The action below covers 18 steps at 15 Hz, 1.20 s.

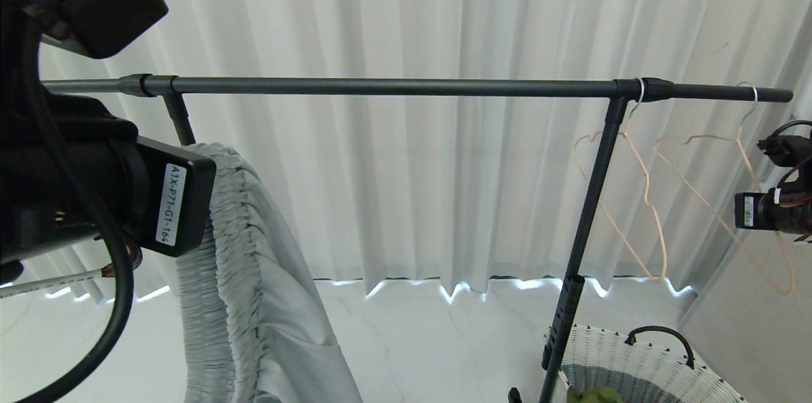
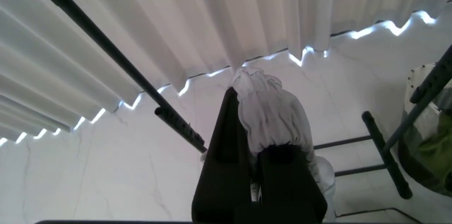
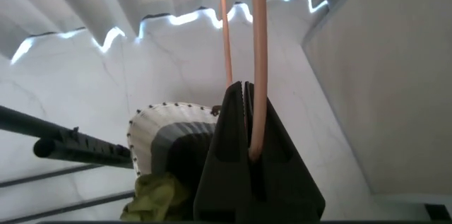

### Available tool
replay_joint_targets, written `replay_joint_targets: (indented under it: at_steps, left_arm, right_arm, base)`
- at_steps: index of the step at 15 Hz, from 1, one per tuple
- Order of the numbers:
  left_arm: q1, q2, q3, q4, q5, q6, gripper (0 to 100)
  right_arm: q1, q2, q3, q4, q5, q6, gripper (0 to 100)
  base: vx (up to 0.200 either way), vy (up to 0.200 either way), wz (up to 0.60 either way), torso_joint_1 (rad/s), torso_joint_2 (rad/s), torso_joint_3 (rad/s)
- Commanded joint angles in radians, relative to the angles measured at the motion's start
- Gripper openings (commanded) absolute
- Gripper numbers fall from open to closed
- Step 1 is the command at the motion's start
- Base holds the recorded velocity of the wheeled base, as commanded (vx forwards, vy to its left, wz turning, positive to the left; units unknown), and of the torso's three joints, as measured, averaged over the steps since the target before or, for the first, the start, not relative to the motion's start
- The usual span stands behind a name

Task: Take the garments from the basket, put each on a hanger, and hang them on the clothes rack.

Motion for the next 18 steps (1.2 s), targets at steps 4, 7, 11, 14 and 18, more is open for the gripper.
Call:
replay_joint_targets:
  at_steps: [4,7,11,14,18]
  left_arm:
    - [0.0,-0.002,0.0,0.0,0.0,-0.001,0]
    - [0.0,-0.002,0.0,0.0,0.002,0.001,0]
    - [0.0,-0.001,0.003,0.0,0.04,0.001,0]
    - [0.0,-0.005,0.003,0.0,0.04,0.001,0]
    - [0.0,-0.007,0.003,0.0,0.041,0.001,0]
  right_arm:
    - [-0.001,-0.062,0.008,-0.048,0.011,0.01,0]
    - [0.001,-0.16,0.079,-0.034,0.046,0.012,0]
    - [0.001,-0.315,0.188,0.073,0.052,0.012,0]
    - [0.013,-0.428,0.244,0.171,0.052,0.01,0]
    - [0.065,-0.537,0.323,0.205,0.05,0.012,0]
  base:
    - [0.0,0.0,0.0,0.0,0.0,0.0]
    - [0.0,0.0,0.0,0.0,0.0,0.0]
    - [-0.15,0.0,0.0,0.005,0.0,0.001]
    - [-0.2,0.0,0.0,-0.002,0.0,0.007]
    - [-0.2,0.0,0.0,0.0,0.0,0.004]
